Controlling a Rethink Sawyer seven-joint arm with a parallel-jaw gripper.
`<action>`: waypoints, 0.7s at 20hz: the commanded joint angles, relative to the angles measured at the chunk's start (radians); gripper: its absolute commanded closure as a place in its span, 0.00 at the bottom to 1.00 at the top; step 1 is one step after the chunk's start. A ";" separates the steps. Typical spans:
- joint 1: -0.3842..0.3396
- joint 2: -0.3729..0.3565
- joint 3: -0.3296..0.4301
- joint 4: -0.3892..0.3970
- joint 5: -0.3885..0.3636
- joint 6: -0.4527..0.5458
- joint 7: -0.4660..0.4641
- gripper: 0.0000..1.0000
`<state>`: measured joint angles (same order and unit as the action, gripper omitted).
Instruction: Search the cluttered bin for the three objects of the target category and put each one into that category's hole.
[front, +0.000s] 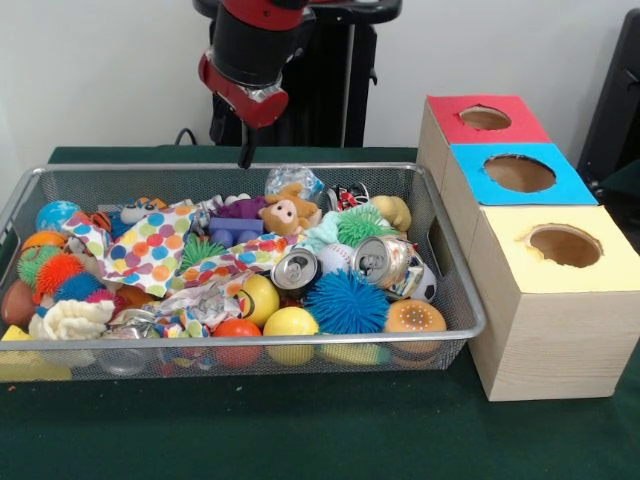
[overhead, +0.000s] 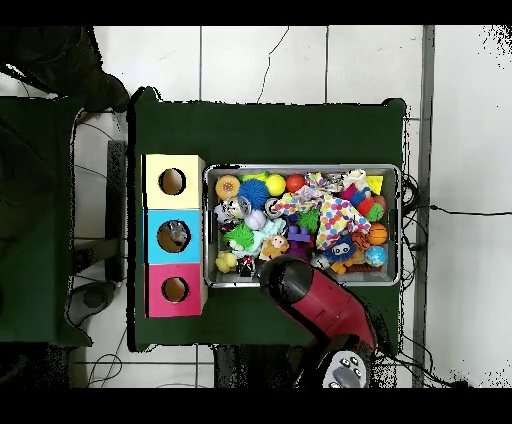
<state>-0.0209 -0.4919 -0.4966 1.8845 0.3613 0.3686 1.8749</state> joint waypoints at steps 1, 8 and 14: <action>0.047 0.078 0.012 -0.085 0.052 0.043 0.281 0.00; 0.076 0.090 -0.013 -0.109 0.076 0.071 0.291 0.00; 0.051 0.065 0.015 -0.054 0.096 0.006 0.265 0.00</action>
<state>0.0538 -0.4392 -0.5403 1.8735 0.3951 0.3686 1.8751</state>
